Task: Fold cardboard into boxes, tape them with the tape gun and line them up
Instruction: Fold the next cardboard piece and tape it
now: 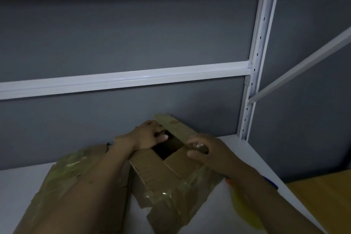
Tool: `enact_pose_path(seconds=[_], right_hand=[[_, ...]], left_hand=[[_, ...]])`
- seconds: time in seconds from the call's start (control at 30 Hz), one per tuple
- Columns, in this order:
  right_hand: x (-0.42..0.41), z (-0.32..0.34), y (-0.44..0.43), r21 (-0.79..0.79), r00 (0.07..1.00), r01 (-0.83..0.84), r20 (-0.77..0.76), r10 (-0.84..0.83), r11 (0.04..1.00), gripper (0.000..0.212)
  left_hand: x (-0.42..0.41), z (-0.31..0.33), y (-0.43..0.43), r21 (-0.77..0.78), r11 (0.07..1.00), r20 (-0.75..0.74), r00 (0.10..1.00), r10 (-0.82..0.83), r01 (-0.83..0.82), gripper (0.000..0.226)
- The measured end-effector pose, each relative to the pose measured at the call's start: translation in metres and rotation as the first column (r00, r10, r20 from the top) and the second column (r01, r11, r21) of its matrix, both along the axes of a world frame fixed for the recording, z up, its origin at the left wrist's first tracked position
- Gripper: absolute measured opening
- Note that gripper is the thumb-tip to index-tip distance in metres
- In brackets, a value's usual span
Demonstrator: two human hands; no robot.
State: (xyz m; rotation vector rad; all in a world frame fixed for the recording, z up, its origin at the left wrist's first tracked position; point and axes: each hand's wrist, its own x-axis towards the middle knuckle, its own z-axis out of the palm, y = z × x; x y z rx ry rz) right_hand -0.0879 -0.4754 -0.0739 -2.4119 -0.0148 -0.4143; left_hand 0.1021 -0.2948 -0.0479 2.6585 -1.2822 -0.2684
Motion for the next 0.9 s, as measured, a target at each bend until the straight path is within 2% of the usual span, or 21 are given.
enact_pose_path(seconds=[0.07, 0.13, 0.2, 0.27, 0.37, 0.4, 0.47, 0.53, 0.57, 0.6, 0.63, 0.7, 0.8, 0.83, 0.9], right_hand=[[-0.003, -0.004, -0.004, 0.002, 0.992, -0.065, -0.105, 0.065, 0.998, 0.054], [-0.007, -0.004, -0.010, -0.005, 0.984, -0.103, -0.149, 0.101, 0.995, 0.078], [-0.011, -0.003, -0.013, -0.083, 0.970, -0.141, -0.210, 0.121, 0.987, 0.097], [-0.012, -0.001, -0.013, -0.169, 0.958, -0.172, -0.256, 0.125, 0.970, 0.110], [-0.009, -0.004, -0.012, -0.230, 0.955, -0.189, -0.270, 0.124, 0.955, 0.116], [-0.008, -0.005, -0.012, -0.228, 0.958, -0.185, -0.261, 0.123, 0.956, 0.114], [-0.009, -0.007, -0.013, -0.197, 0.961, -0.177, -0.247, 0.126, 0.964, 0.110], [-0.011, -0.009, -0.014, -0.185, 0.961, -0.181, -0.243, 0.133, 0.966, 0.108], [-0.012, -0.010, -0.015, -0.183, 0.961, -0.186, -0.240, 0.140, 0.965, 0.107], [-0.014, -0.010, -0.015, -0.184, 0.961, -0.191, -0.234, 0.146, 0.964, 0.106], [-0.015, -0.010, -0.015, -0.186, 0.960, -0.194, -0.237, 0.147, 0.963, 0.105], [-0.016, -0.007, -0.012, -0.207, 0.960, -0.203, -0.236, 0.153, 0.957, 0.105], [-0.017, -0.004, -0.005, -0.181, 0.973, -0.181, -0.177, 0.149, 0.967, 0.100], [-0.018, -0.005, -0.004, -0.123, 0.981, -0.145, -0.151, 0.126, 0.982, 0.098], [-0.018, -0.008, -0.002, -0.021, 0.995, -0.053, -0.089, 0.051, 0.998, 0.098]], left_hand=[[-0.001, 0.001, 0.001, -0.226, 0.973, -0.028, 0.999, 0.035, -0.040, 0.038], [-0.003, 0.005, 0.005, -0.358, 0.924, 0.013, 0.989, 0.146, -0.132, 0.034], [-0.002, 0.010, 0.012, -0.353, 0.910, 0.172, 0.941, 0.290, -0.216, 0.035], [-0.001, 0.014, 0.021, -0.250, 0.893, 0.288, 0.852, 0.438, -0.374, 0.046], [0.000, 0.018, 0.029, -0.179, 0.838, 0.156, 0.826, 0.542, -0.516, 0.056], [-0.003, 0.021, 0.030, -0.228, 0.832, 0.120, 0.833, 0.540, -0.506, 0.053], [-0.010, 0.027, 0.030, -0.455, 0.769, 0.101, 0.833, 0.545, -0.448, 0.041], [-0.018, 0.027, 0.030, -0.727, 0.597, 0.039, 0.848, 0.529, -0.339, 0.032], [-0.022, 0.024, 0.030, -0.814, 0.508, -0.004, 0.877, 0.481, -0.282, 0.031], [-0.027, 0.020, 0.030, -0.855, 0.461, -0.026, 0.908, 0.418, -0.237, 0.032], [-0.033, 0.014, 0.029, -0.866, 0.460, -0.021, 0.933, 0.359, -0.196, 0.037], [-0.046, 0.000, 0.020, -0.821, 0.556, 0.033, 0.962, 0.271, -0.128, 0.050], [-0.058, -0.015, -0.004, -0.549, 0.835, 0.186, 0.967, 0.173, -0.043, 0.061], [-0.058, -0.019, -0.010, -0.449, 0.892, 0.182, 0.972, 0.149, -0.053, 0.062], [-0.050, -0.021, -0.016, -0.319, 0.937, 0.107, 0.977, 0.185, -0.143, 0.070]])
